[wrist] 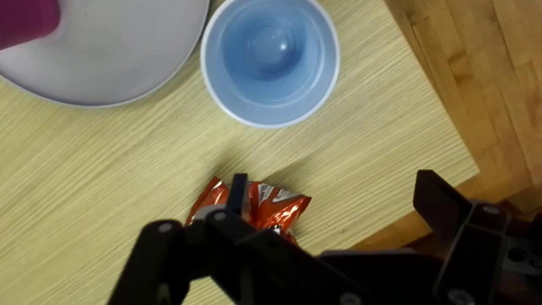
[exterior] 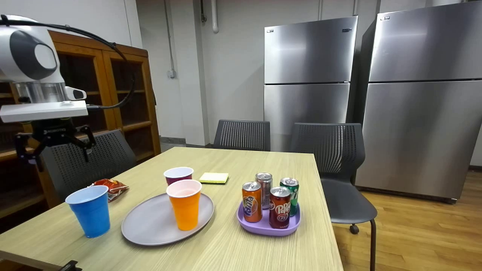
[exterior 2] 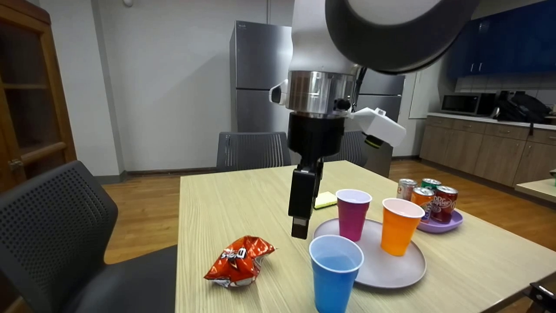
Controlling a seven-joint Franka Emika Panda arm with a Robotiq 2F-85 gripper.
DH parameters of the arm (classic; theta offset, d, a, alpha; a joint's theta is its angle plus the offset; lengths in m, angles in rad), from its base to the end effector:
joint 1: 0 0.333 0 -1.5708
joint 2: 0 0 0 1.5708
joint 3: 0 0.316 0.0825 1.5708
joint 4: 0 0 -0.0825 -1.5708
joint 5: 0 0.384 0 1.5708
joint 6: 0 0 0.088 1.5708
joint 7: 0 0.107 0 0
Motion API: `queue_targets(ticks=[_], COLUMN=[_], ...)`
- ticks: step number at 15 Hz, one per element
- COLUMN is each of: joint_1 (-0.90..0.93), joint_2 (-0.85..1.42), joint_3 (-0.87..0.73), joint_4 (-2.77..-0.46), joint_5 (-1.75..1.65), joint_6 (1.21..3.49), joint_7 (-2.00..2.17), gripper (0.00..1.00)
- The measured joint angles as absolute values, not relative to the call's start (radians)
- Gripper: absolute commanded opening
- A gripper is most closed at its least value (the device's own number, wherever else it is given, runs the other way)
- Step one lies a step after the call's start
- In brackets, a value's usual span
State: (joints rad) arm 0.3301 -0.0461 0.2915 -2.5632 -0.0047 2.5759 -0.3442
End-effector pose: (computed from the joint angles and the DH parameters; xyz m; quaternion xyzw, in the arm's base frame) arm 0.3689 0.2635 0.2867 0.8843 0.4659 0.0292 0.0039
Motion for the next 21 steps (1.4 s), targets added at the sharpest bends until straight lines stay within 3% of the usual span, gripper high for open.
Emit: queue_targets(ticks=[21], joint_1=[0.354], joint_2=[-0.009], joint_3=[0.303], joint_4=[-2.734], joint_5=[-0.113], joint_6=[2.707], joint_7=[-0.29], gripper=[1.0])
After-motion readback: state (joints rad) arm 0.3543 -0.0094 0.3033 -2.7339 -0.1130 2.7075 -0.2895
